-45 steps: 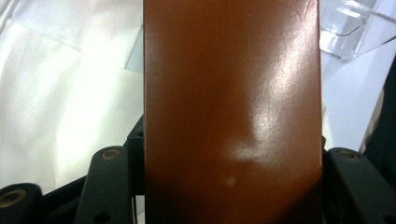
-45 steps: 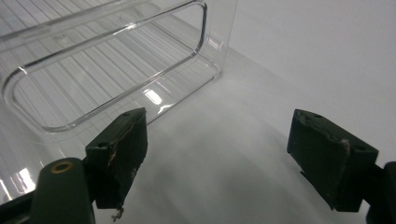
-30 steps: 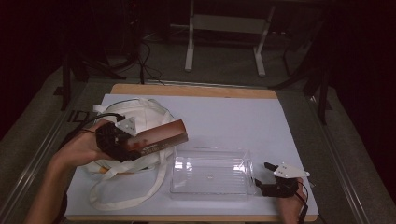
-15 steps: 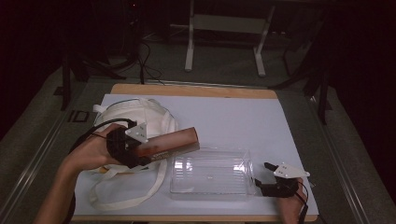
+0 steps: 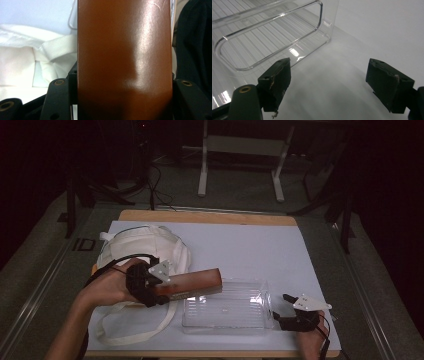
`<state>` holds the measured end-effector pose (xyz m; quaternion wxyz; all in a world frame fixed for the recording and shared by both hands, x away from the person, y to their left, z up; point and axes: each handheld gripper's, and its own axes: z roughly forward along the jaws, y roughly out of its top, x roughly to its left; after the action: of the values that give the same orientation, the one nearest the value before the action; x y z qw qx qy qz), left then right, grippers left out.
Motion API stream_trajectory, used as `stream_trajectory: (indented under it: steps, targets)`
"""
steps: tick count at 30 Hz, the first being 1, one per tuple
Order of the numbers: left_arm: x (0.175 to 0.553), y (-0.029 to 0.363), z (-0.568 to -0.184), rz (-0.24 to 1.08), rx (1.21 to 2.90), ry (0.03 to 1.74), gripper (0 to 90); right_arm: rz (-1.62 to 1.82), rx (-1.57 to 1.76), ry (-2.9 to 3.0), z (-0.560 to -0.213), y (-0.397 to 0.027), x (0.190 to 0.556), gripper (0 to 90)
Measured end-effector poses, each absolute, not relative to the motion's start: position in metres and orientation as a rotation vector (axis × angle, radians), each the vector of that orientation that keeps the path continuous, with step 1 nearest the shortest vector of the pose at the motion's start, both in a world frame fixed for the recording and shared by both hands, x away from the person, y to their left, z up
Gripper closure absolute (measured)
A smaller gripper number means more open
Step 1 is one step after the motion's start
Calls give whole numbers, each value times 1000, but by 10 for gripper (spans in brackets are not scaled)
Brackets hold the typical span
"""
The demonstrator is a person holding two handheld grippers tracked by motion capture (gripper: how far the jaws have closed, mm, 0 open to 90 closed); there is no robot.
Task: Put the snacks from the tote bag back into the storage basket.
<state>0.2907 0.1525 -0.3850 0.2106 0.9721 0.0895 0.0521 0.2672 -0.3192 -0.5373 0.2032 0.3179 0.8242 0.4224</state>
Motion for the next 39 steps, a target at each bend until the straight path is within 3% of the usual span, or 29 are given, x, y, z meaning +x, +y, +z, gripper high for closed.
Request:
stream_trajectory:
  steps: [39]
  targets:
    - [272,94,-408,73,2843,7,436,1178,890,2304,-537,-319,267,201]
